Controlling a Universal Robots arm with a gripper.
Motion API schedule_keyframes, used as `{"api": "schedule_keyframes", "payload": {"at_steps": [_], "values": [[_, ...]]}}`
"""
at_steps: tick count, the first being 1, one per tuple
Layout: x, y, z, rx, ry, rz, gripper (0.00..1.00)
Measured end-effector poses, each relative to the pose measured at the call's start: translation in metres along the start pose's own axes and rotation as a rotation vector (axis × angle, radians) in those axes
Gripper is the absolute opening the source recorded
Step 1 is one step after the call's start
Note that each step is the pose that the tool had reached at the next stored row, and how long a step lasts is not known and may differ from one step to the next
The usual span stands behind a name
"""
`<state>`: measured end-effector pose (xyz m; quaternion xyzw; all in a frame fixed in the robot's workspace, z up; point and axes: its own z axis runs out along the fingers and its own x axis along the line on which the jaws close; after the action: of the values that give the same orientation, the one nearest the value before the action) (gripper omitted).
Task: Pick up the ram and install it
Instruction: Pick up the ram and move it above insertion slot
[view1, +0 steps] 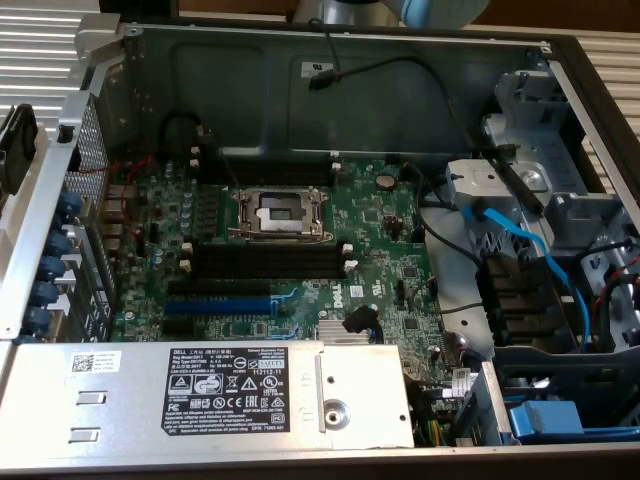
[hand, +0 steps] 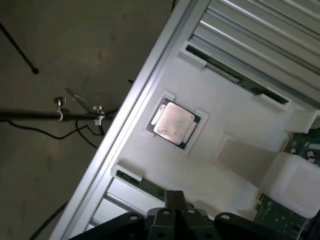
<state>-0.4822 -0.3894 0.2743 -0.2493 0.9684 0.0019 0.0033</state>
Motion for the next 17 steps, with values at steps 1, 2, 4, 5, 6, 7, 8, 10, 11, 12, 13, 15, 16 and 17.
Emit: {"api": "schedule_keyframes", "payload": {"at_steps": [1, 2, 4, 5, 6, 7, 8, 10, 11, 12, 13, 15, 16, 17], "values": [[0.0, 0.0, 0.0001, -0.0001, 0.0, -0.018, 0.1], [0.0, 0.0, 0.0002, -0.0003, 0.0, -0.036, 0.1], [0.0, 0.0, 0.0004, -0.0005, 0.0002, -0.072, 0.1], [0.0, 0.0, 0.0005, -0.0007, 0.0001, -0.092, 0.1], [0.0, 0.0, 0.0006, -0.0008, 0.0002, -0.11, 0.1], [0.0, 0.0, 0.0007, -0.001, 0.0002, -0.127, 0.1], [0.0, 0.0, 0.0008, -0.0011, 0.0002, -0.146, 0.1], [0.0, 0.0, 0.001, -0.0014, 0.0003, -0.181, 0.1], [0.0, 0.0, 0.0011, -0.0015, 0.0003, -0.201, 0.1], [0.0, 0.0, 0.0012, -0.0016, 0.0004, -0.219, 0.1], [0.0, 0.0, 0.0012, -0.0018, 0.0005, -0.237, 0.1], [0.0, 0.0, 0.0014, -0.002, 0.0005, -0.273, 0.1], [0.0, 0.0, 0.0015, -0.0022, 0.0005, -0.291, 0.1], [0.0, 0.0, 0.0016, -0.0023, 0.0006, -0.31, 0.1]]}}
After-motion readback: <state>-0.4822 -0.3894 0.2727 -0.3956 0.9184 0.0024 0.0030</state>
